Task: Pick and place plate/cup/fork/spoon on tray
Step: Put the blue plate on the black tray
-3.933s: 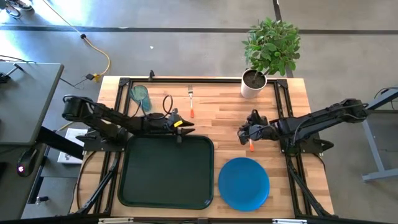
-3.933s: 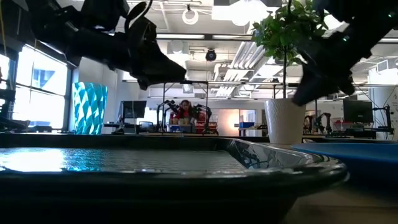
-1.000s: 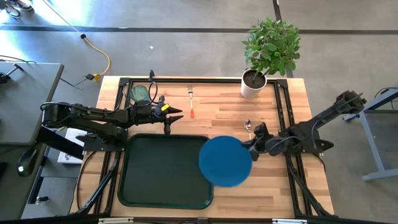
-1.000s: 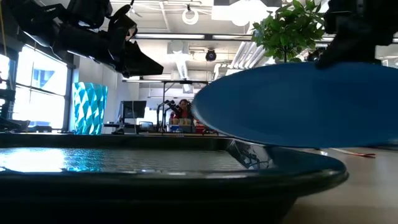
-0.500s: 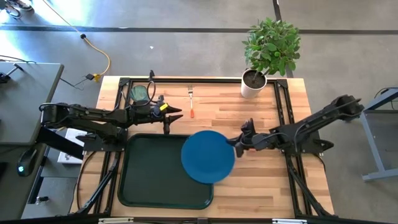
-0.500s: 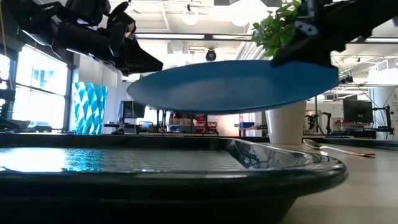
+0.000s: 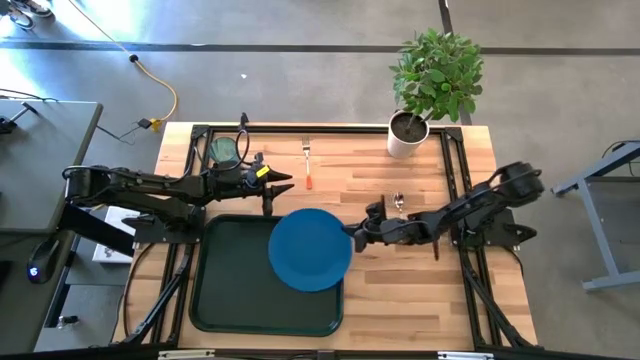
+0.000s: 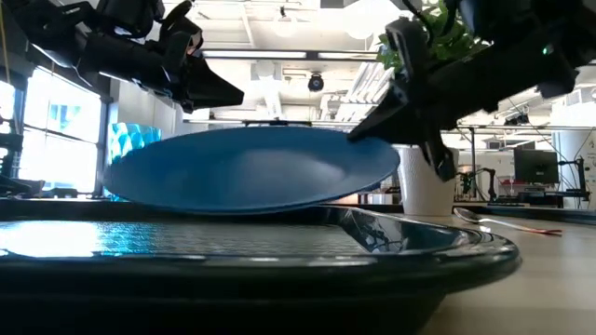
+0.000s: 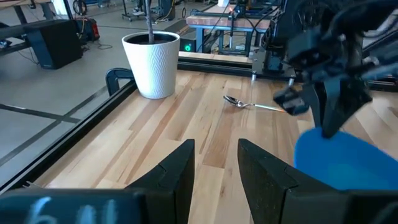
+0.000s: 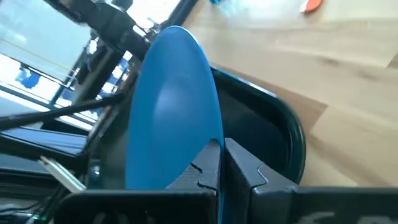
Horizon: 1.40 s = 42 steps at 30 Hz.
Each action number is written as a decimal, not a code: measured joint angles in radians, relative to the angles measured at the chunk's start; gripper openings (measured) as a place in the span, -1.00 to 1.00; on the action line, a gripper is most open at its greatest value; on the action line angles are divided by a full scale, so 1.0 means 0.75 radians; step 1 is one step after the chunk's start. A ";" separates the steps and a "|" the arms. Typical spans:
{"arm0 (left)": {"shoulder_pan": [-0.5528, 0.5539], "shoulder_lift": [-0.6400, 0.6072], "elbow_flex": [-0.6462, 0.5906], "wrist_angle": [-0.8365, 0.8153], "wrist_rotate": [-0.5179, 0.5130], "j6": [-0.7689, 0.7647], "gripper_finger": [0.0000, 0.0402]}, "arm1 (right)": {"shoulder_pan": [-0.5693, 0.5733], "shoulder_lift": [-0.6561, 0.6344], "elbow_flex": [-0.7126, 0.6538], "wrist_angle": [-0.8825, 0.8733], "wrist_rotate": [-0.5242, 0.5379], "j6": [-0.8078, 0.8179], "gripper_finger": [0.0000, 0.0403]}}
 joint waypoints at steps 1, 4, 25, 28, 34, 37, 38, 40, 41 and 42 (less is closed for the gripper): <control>0.000 0.000 0.000 0.000 0.000 0.001 -0.44 | 0.001 0.032 0.017 -0.001 -0.001 0.000 -1.00; 0.000 0.000 0.000 0.000 -0.001 0.000 -0.44 | 0.000 0.133 0.079 -0.009 -0.011 0.001 -1.00; 0.000 0.000 0.001 -0.032 0.008 -0.024 -0.44 | -0.075 0.416 0.637 -0.507 -0.132 -0.467 -1.00; 0.000 -0.013 0.001 -0.072 0.008 -0.020 -0.44 | -0.075 0.415 0.664 -0.505 -0.113 -0.566 -1.00; -0.001 -0.146 0.002 -0.222 -0.016 0.003 -0.44 | -0.080 0.423 0.670 -0.504 -0.096 -0.630 -1.00; -0.001 -0.243 0.002 -0.296 -0.041 0.014 -0.44 | -0.089 0.433 0.670 -0.481 -0.107 -0.642 -1.00; -0.001 -0.275 0.002 -0.321 -0.049 0.014 -0.44 | -0.094 0.441 0.671 -0.470 -0.124 -0.643 -1.00; -0.001 -0.330 0.002 -0.355 -0.053 0.014 -0.44 | -0.104 0.469 0.672 -0.430 -0.176 -0.650 -1.00; -0.001 -0.354 0.002 -0.375 -0.053 0.014 -0.44 | -0.109 0.492 0.681 -0.405 -0.210 -0.653 -1.00; -0.001 -0.378 0.002 -0.398 -0.053 0.014 -0.44 | -0.113 0.512 0.693 -0.391 -0.231 -0.658 -1.00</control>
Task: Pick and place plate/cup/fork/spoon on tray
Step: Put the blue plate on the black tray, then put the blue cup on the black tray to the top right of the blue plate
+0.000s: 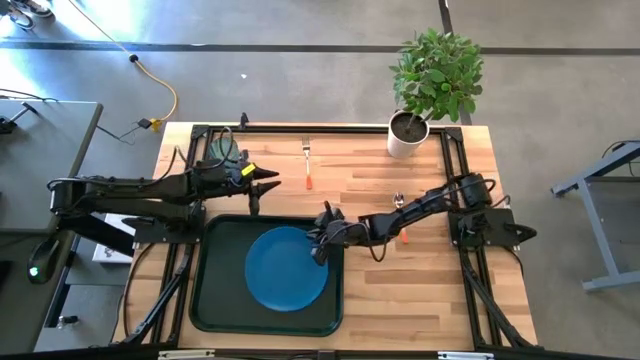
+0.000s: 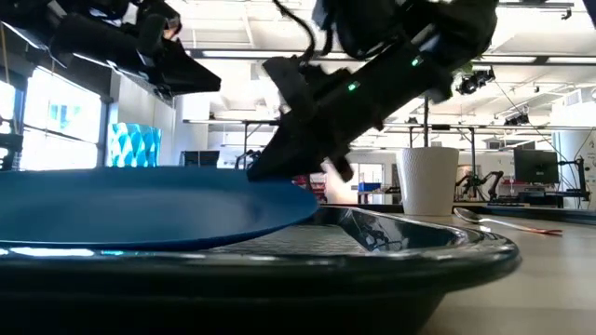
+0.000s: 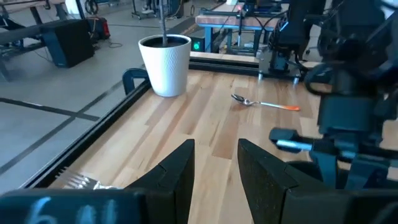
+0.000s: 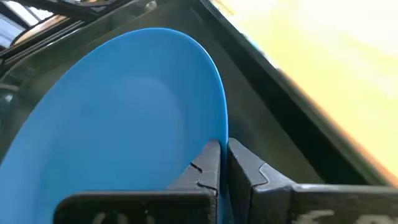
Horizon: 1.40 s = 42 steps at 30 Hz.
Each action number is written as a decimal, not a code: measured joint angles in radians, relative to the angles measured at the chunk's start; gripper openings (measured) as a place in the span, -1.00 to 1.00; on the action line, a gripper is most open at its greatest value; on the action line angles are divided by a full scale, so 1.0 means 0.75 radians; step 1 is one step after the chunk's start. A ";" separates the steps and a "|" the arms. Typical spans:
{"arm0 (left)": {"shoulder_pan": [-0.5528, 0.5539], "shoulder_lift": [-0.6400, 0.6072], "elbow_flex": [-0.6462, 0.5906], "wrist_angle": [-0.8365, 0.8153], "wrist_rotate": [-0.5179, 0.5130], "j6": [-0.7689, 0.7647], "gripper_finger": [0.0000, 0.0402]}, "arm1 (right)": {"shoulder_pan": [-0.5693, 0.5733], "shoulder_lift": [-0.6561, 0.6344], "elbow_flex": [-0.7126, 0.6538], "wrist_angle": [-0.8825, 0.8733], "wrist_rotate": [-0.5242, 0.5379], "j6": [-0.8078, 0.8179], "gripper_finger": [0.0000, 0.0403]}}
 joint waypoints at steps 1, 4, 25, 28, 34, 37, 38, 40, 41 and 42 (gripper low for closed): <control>0.000 -0.019 0.000 -0.015 0.000 0.000 -0.44 | -0.002 0.017 0.015 -0.004 -0.014 -0.005 -1.00; 0.000 -0.060 0.000 -0.063 -0.009 -0.003 -0.44 | -0.005 0.063 0.067 -0.001 -0.044 -0.017 -1.00; 0.001 -0.073 0.000 -0.243 -0.247 -0.049 -0.44 | -0.071 0.065 0.110 -0.048 -0.039 0.036 -0.15; 0.000 -0.072 0.000 -0.253 -0.261 -0.048 -0.44 | -0.088 0.029 0.110 -0.130 -0.039 0.031 -0.14; 0.000 -0.072 -0.001 -0.253 -0.270 -0.013 -0.44 | -0.093 -0.138 0.110 -0.375 0.071 -0.042 -0.14; 0.000 -0.072 -0.001 -0.259 -0.270 -0.013 -0.44 | -0.092 -0.242 0.110 -0.575 0.216 -0.070 -0.14; 0.000 -0.073 -0.001 -0.264 -0.270 -0.013 -0.44 | -0.092 -0.273 0.108 -0.662 0.272 -0.070 -0.14; 0.000 -0.072 -0.001 -0.269 -0.270 -0.014 -0.44 | -0.093 -0.332 0.095 -0.826 0.385 -0.041 -0.14; 0.000 -0.073 -0.001 -0.275 -0.270 -0.014 -0.44 | -0.093 -0.357 0.084 -0.933 0.453 -0.005 -0.14; 0.000 -0.072 -0.001 -0.277 -0.270 -0.014 -0.44 | -0.096 -0.378 0.074 -1.045 0.510 0.054 -0.14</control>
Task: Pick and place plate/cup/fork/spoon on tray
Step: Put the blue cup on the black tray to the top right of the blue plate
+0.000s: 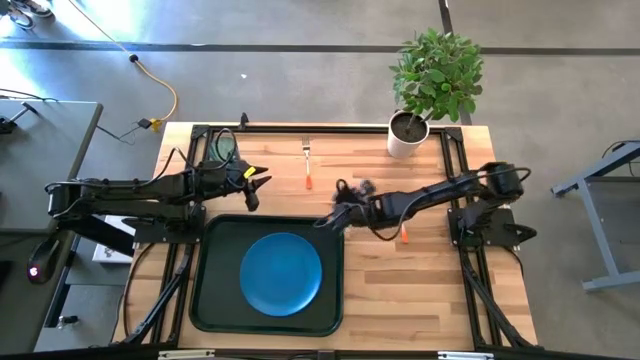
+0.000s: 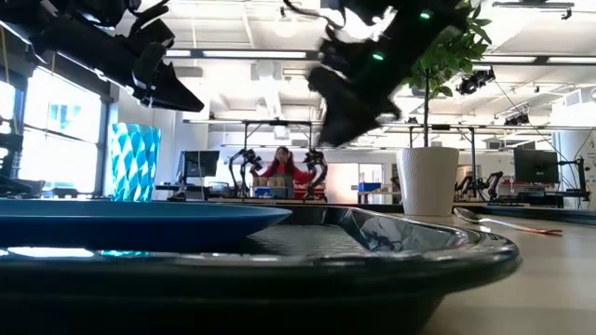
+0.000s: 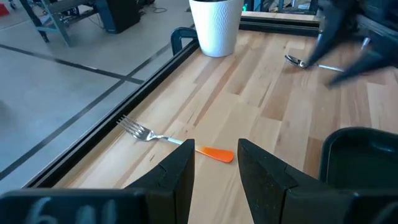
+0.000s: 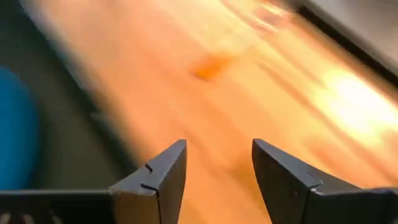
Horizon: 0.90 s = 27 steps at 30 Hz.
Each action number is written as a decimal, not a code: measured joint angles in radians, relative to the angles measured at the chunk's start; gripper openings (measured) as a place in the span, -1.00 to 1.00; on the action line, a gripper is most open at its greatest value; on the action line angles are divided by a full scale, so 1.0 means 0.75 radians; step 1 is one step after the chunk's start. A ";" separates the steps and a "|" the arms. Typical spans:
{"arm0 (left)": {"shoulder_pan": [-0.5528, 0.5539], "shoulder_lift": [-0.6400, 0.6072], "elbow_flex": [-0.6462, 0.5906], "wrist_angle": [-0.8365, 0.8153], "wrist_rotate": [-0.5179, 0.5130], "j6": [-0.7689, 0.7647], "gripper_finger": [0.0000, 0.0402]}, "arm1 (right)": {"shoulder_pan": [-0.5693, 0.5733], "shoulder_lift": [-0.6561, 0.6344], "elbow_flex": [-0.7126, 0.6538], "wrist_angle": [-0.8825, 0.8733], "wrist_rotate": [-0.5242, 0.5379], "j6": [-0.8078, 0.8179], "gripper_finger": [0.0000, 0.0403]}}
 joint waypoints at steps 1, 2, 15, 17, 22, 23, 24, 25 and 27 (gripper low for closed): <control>0.000 0.000 0.000 -0.007 0.000 -0.005 -0.44 | -0.006 -0.018 -0.012 -0.120 0.050 0.075 -0.14; 0.000 0.000 0.000 -0.012 0.001 -0.016 -0.44 | -0.015 -0.038 -0.030 -0.236 0.078 0.162 -0.14; -0.007 0.000 0.000 -0.183 0.042 -0.149 -0.44 | -0.120 -0.155 -0.369 -0.648 -0.284 0.692 -0.14; -0.007 0.000 0.000 -0.217 0.039 -0.121 -0.44 | -0.156 -0.155 -0.377 -0.590 -0.271 0.618 -0.14; -0.007 0.001 -0.001 -0.241 -0.093 -0.115 -0.44 | -0.260 -0.157 -0.311 -0.235 -0.251 0.307 -0.14; -0.007 0.001 -0.001 -0.237 -0.134 -0.115 -0.44 | -0.280 -0.157 -0.304 -0.111 -0.267 0.227 -0.14; -0.007 0.001 -0.001 -0.228 -0.173 -0.115 -0.44 | -0.298 -0.157 -0.302 0.022 -0.300 0.146 -0.14; -0.007 0.001 -0.001 -0.210 -0.198 -0.115 -0.44 | -0.315 -0.157 -0.301 0.159 -0.344 0.067 -0.14; -0.007 0.000 0.002 -0.179 -0.198 -0.116 -0.44 | -0.341 -0.157 -0.300 0.403 -0.451 -0.087 -0.14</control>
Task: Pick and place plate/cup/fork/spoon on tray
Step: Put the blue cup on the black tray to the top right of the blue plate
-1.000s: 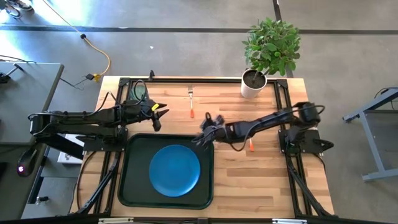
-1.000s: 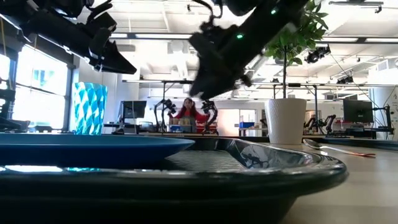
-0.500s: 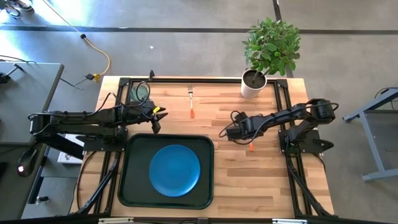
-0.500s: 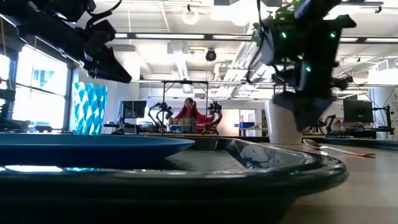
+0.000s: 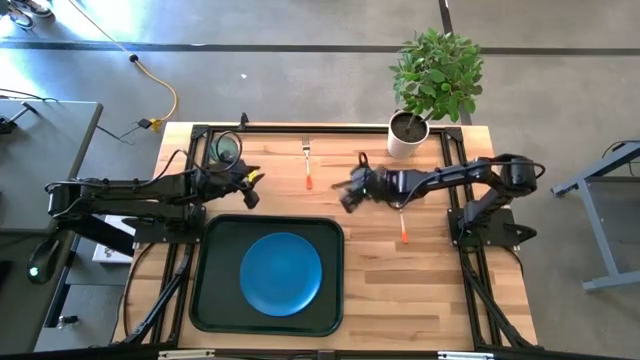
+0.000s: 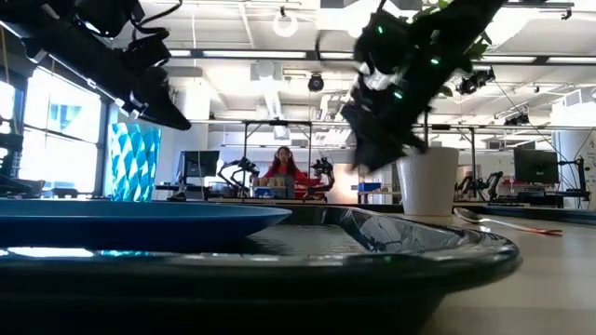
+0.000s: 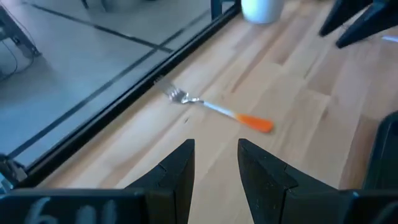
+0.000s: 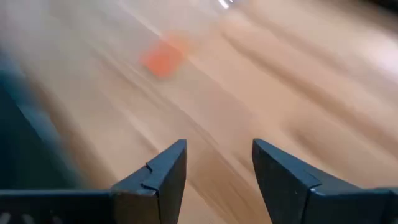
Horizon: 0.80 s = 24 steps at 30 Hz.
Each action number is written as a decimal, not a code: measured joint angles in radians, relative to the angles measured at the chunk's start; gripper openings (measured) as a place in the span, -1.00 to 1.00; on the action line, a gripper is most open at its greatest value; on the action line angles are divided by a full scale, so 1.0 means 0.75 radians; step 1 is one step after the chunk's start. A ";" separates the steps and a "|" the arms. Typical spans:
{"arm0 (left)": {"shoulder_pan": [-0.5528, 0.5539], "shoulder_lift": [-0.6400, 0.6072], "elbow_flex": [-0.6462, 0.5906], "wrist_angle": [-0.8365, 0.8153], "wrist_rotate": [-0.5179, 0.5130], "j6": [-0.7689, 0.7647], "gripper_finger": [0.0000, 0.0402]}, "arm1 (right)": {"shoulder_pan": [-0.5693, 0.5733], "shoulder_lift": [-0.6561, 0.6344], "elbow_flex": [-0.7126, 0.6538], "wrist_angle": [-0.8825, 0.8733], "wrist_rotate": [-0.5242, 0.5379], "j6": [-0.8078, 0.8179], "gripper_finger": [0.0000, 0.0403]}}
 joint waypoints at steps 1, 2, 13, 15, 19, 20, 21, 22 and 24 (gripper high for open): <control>0.000 0.000 0.010 -0.008 0.013 0.000 -0.44 | -0.008 0.000 0.000 0.100 -0.047 -0.071 -0.14; -0.001 0.000 0.026 -0.017 0.036 -0.001 -0.44 | -0.013 0.000 0.000 0.187 -0.082 -0.138 -0.14; -0.095 -0.028 0.093 -0.148 0.178 -0.131 -0.44 | -0.049 0.000 0.092 0.343 -0.140 -0.405 -0.14; -0.123 -0.039 0.093 -0.162 0.176 -0.165 -0.44 | -0.048 0.000 0.117 0.345 -0.150 -0.462 -0.14; -0.206 -0.051 0.093 -0.213 0.169 -0.230 -0.44 | -0.057 0.037 0.208 0.318 -0.193 -0.565 -0.14; -0.229 -0.051 0.093 -0.218 0.163 -0.247 -0.44 | -0.058 0.055 0.244 0.306 -0.215 -0.593 -0.14; -0.252 -0.051 0.093 -0.224 0.155 -0.264 -0.44 | -0.059 0.077 0.285 0.291 -0.237 -0.625 -0.14; -0.276 -0.053 0.093 -0.240 0.144 -0.284 -0.44 | -0.060 0.101 0.329 0.270 -0.245 -0.665 -0.14; -0.329 -0.053 0.093 -0.258 0.132 -0.323 -0.44 | -0.060 0.156 0.416 0.231 -0.251 -0.763 -0.14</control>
